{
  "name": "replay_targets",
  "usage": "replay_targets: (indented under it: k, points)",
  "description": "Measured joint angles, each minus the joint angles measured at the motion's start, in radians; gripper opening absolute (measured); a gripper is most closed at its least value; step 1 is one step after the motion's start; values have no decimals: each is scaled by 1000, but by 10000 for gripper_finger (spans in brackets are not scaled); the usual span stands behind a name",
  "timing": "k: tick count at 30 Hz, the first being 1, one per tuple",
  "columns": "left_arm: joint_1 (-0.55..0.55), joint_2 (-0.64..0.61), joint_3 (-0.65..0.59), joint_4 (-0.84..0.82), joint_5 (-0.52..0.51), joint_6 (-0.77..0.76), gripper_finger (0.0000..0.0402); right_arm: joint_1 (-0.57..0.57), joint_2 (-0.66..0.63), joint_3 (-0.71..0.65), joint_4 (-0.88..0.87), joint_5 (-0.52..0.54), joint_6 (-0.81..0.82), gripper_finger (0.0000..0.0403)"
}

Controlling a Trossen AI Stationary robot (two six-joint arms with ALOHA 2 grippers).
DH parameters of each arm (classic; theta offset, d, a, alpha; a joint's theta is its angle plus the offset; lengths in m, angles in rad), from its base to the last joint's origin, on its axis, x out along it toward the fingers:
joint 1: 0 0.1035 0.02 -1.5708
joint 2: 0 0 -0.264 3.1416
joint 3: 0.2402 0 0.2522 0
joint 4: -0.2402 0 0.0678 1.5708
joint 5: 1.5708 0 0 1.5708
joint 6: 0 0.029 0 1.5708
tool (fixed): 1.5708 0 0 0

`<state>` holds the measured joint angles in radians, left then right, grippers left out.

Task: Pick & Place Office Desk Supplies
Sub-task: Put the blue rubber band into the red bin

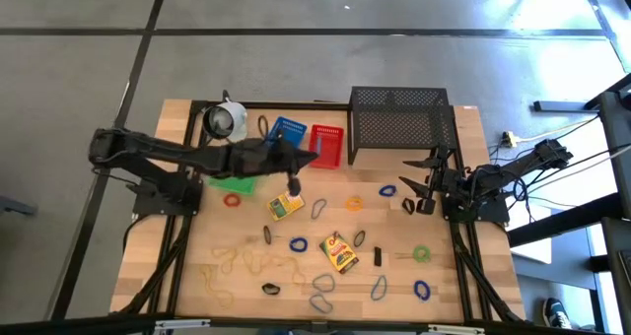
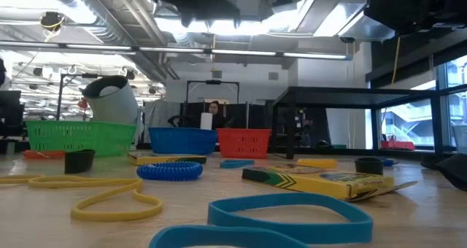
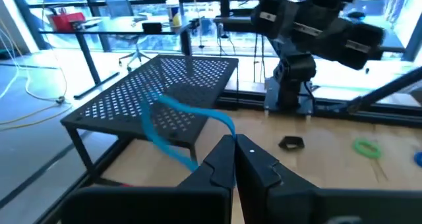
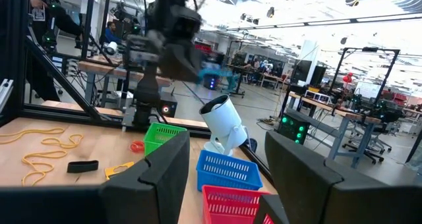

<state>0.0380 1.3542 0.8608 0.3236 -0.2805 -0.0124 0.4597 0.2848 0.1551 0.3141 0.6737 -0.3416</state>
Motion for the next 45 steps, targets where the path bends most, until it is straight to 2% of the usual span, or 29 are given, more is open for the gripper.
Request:
replay_targets:
  k: [5,14,20,29,36,45]
  points:
    - [94,137,0,139,14,-20,3,0,0,0,0,0,0,201]
    - [222,348,0,182,14,-124,3,0,0,0,0,0,-10,201]
    - [252,447,0,180,14,-186,3,0,0,0,0,0,-11,201]
    - [235,503,0,175,81,-188,5,0,0,0,0,0,-11,201]
    - [217,502,0,174,81,-187,8,0,0,0,0,0,-10,201]
    - [198,502,0,174,81,-186,35,0,0,0,0,0,-10,201]
